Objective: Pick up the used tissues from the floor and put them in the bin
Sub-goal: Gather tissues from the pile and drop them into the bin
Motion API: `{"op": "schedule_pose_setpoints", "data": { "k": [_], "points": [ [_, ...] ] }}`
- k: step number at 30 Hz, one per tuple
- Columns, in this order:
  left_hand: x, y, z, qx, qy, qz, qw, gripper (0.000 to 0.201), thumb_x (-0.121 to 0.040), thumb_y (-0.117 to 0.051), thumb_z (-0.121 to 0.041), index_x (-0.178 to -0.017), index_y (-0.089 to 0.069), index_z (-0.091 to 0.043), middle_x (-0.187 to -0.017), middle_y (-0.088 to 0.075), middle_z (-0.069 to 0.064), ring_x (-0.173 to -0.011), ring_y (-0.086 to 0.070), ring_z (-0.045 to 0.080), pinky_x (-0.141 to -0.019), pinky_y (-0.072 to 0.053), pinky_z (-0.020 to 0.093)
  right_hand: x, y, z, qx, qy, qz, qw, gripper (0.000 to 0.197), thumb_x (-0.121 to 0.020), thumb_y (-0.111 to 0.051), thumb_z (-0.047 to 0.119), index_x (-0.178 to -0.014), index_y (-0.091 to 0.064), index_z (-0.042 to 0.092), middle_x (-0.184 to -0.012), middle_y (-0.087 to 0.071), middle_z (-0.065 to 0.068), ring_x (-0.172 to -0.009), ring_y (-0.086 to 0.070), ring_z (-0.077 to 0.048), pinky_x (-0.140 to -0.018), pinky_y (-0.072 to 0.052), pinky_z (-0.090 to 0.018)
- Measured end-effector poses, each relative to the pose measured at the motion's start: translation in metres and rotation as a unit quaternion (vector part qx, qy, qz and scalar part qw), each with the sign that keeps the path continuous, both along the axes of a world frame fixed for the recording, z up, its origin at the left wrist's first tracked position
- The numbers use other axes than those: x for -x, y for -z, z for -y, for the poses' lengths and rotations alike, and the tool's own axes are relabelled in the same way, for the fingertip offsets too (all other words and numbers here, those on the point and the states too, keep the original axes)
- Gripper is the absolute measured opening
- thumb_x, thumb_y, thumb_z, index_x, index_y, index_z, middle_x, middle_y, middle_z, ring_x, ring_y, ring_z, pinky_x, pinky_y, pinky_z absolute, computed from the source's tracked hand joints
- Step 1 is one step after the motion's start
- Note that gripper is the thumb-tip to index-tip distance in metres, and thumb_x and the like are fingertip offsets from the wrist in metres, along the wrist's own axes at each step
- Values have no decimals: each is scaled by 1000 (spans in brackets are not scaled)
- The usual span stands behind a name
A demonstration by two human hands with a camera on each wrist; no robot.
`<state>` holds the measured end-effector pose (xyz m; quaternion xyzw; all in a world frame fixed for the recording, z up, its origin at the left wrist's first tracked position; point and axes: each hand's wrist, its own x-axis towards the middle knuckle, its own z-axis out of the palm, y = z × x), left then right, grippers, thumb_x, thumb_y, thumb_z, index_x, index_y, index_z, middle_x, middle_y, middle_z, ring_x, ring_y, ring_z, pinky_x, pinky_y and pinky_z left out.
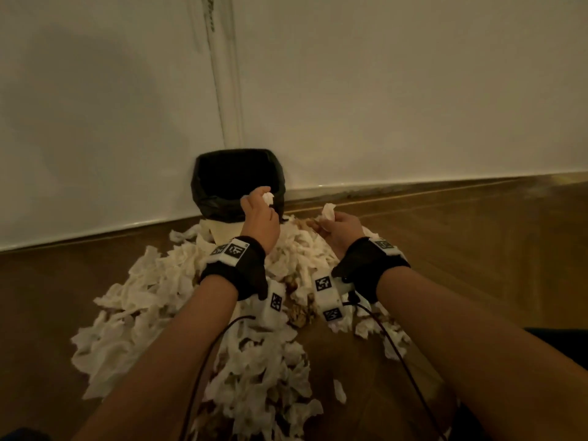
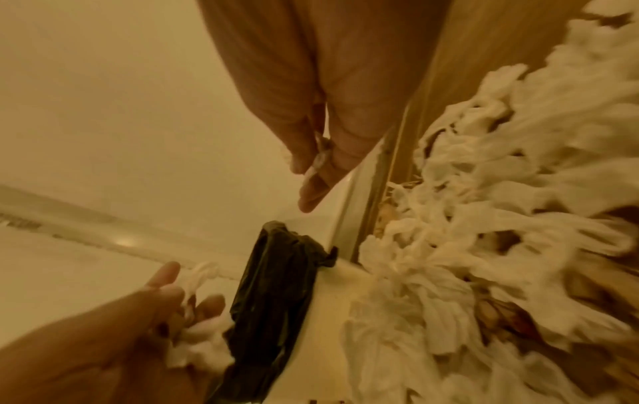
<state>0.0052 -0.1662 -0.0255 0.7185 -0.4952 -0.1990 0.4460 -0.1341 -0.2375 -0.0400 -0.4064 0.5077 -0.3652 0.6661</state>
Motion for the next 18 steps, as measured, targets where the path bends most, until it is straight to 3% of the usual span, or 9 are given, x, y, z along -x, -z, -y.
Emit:
{"op": "schedule_pose_setpoints", "data": {
  "k": [2, 4, 5, 8, 10, 13, 15, 16, 18],
  "points": [
    [-15, -14, 6, 6, -13, -18, 1000, 49, -90, -33, 12, -136, -31, -4, -136, -21, 20, -105, -47, 29, -95, -37, 18, -15, -17, 7, 19, 3, 36, 999, 24, -93, -45, -8, -116, -53, -9, -87, -58, -15, -100, -60, -36, -87, -50, -36],
    [-28, -26, 11, 32, -33, -40, 998, 50, -88, -31, 16, -133, -36, -5, -133, -21, 16, -95, -49, 23, -96, -47, 34, -27, -32, 13, 48, -15, 20, 999, 27, -92, -51, -5, -119, -55, -8, -81, -58, -13, -78, -61, -27, -74, -52, -33],
    [-34, -30, 15, 50, -46, -54, 996, 48, -88, -31, 16, -130, -40, -6, -131, -22, 13, -93, -50, 19, -93, -49, 36, -33, -39, 17, 67, -26, -8, 997, 27, -90, -56, -2, -117, -58, -5, -75, -58, -10, -67, -58, -21, -67, -51, -30],
    [-58, -38, 25, 73, -63, -83, 992, 34, -95, -40, 1, -124, -51, -12, -128, -30, 8, -89, -57, 10, -87, -48, 21, -49, -53, 31, 112, -57, -76, 989, 14, -84, -67, 4, -97, -64, 2, -68, -60, -6, -59, -54, -16, -51, -46, -24],
    [-71, -39, 28, 72, -41, -108, 991, 29, -94, -48, -6, -120, -59, -13, -123, -51, 14, -88, -62, 14, -80, -52, 18, -61, -58, 39, 131, -75, -100, 983, 14, -80, -71, 3, -80, -58, 10, -66, -59, -6, -56, -56, -15, -48, -46, -22],
    [-82, -32, 27, 79, -63, -199, 975, 22, -91, -56, -9, -110, -65, -14, -105, -65, 14, -77, -63, 13, -59, -55, 16, -77, -61, 48, 138, -111, -148, 973, 18, -80, -72, 6, -77, -55, 11, -63, -60, -7, -40, -56, -8, -39, -44, -17],
    [-87, -26, 27, 70, -110, -210, 969, 15, -89, -61, -16, -101, -68, -20, -101, -67, 11, -74, -64, 15, -57, -55, 18, -88, -58, 53, 136, -132, -175, 966, 10, -82, -70, 8, -87, -62, 7, -62, -59, -6, -39, -55, -8, -37, -42, -14],
    [-89, -23, 27, 60, -125, -191, 972, 14, -87, -63, -20, -99, -69, -21, -101, -68, 10, -77, -65, 17, -61, -56, 22, -93, -57, 55, 138, -138, -186, 963, 14, -83, -69, 8, -97, -66, 4, -64, -59, -6, -46, -56, -11, -40, -44, -15],
    [-97, -22, 31, 50, -138, -147, 978, 21, -86, -65, -24, -105, -70, -17, -106, -69, 9, -91, -65, 22, -80, -56, 32, -105, -54, 61, 140, -153, -211, 955, 26, -86, -66, 10, -110, -66, 0, -70, -60, -6, -61, -57, -17, -57, -52, -22]
  ]
}}
